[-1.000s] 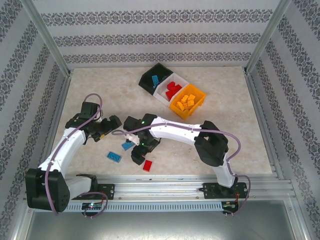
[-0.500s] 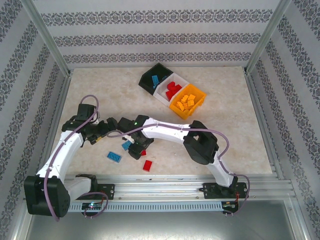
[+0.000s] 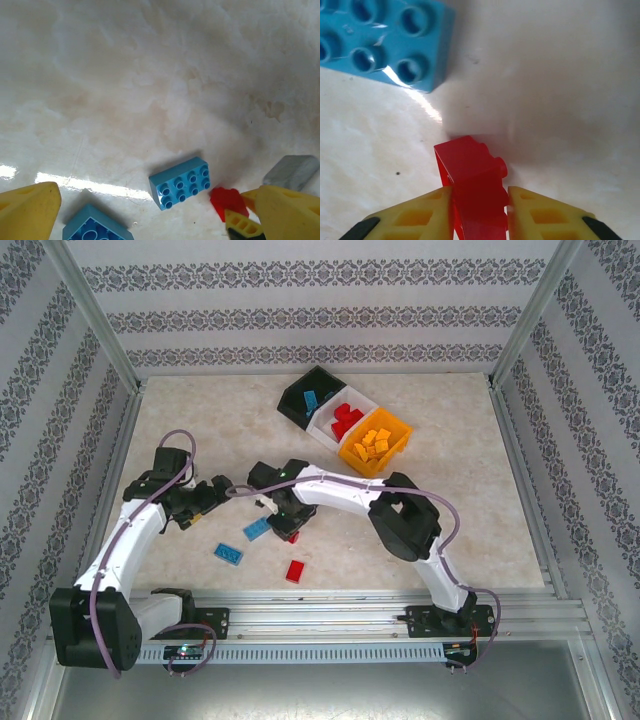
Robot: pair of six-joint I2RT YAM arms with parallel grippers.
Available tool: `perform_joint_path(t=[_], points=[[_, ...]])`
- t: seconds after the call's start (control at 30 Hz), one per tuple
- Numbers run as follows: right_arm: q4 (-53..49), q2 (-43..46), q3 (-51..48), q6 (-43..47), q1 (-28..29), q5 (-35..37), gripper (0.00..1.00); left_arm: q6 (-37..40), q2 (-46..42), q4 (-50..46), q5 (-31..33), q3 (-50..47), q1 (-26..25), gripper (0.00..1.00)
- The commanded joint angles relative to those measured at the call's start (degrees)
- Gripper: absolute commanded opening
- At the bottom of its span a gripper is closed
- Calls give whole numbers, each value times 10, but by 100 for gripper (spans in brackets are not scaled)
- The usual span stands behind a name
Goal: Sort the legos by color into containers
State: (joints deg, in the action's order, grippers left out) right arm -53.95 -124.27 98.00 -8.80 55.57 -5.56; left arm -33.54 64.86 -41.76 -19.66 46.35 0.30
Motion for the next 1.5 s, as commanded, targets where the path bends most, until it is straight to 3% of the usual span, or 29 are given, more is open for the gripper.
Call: perform_joint_path(t=[0.0, 0.17, 0.6, 0.9, 1.23, 1.33, 1.47], points=[[11, 21, -23, -20, -24, -11, 29, -11, 14, 4, -9, 9, 7, 100], [37, 63, -48, -43, -67, -24, 19, -16, 35, 18, -11, 20, 7, 100], [19, 114, 48, -92, -252, -69, 21, -20, 131, 60, -63, 72, -2, 100], [35, -7, 225, -198, -365, -103, 22, 4, 171, 34, -77, 109, -57, 99], [-25, -187, 468, -229, -405, -103, 23, 94, 194, -72, -14, 150, -133, 99], [-31, -217, 508, -235, -412, -109, 27, 110, 207, -89, -1, 156, -149, 99], [-33, -224, 516, -244, -423, -119, 41, 120, 224, -98, 11, 160, -163, 99]])
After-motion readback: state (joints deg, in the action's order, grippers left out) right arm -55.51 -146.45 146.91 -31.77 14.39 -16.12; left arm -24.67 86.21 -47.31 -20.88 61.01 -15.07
